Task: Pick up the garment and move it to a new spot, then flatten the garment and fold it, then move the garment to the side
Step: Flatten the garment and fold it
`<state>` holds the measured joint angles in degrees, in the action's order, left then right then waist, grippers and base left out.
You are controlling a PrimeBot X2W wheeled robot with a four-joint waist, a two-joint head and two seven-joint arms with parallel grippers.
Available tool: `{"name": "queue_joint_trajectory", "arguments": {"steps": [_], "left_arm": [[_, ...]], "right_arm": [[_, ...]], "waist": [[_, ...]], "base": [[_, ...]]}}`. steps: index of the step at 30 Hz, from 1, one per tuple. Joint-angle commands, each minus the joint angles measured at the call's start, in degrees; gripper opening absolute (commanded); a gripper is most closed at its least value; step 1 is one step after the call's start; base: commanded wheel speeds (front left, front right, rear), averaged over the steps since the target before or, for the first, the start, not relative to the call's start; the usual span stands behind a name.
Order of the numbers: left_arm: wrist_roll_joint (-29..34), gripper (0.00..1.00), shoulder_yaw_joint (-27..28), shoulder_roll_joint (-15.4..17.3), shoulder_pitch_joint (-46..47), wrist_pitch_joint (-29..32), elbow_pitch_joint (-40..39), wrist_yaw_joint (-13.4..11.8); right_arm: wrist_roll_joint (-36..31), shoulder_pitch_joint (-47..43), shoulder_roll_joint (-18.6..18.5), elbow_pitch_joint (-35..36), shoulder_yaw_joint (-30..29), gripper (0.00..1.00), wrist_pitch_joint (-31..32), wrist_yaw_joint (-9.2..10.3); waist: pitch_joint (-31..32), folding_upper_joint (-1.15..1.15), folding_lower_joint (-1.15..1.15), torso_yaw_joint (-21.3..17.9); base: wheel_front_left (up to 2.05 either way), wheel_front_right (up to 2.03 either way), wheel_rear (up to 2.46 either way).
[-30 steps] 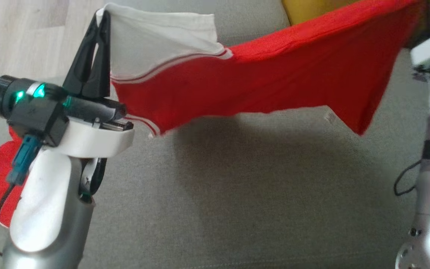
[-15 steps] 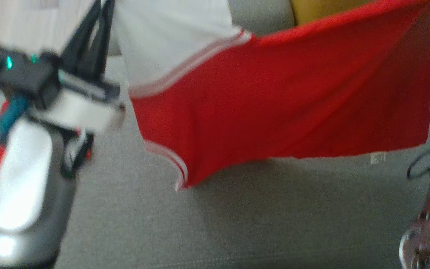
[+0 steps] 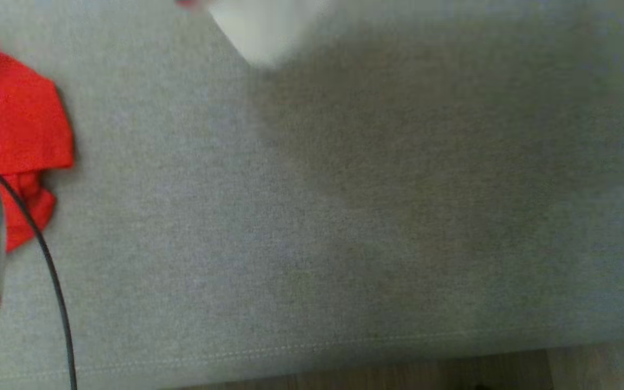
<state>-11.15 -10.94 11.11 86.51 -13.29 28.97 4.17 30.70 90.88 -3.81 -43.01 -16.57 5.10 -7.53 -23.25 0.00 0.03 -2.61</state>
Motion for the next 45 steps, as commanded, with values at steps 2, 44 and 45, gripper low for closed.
{"name": "queue_joint_trajectory", "arguments": {"steps": [2, 44, 45], "left_arm": [[0.6, 0.00, 2.0, 1.9, 5.2, -1.3, 1.0, -0.9], [-1.3, 0.00, -22.0, 16.2, -52.8, -1.7, -14.0, 3.3], [-1.3, 0.00, -22.7, 16.8, -53.7, -1.7, -14.3, 3.3]], "right_arm": [[2.3, 3.8, 0.9, 0.4, 3.1, 0.00, -4.9, 0.04], [21.3, -49.1, -12.6, -14.3, 28.0, 0.00, 2.8, 0.04], [21.3, -50.0, -12.7, -14.2, 28.6, 0.00, 3.3, 0.04]], "waist": [[-3.8, 0.00, -0.03, 1.4], [14.7, 0.00, -0.03, 5.1], [15.3, 0.00, -0.03, 5.1]], "base": [[0.00, 0.00, 0.00], [0.00, 0.00, 0.00], [0.00, 0.00, 0.00]]}}
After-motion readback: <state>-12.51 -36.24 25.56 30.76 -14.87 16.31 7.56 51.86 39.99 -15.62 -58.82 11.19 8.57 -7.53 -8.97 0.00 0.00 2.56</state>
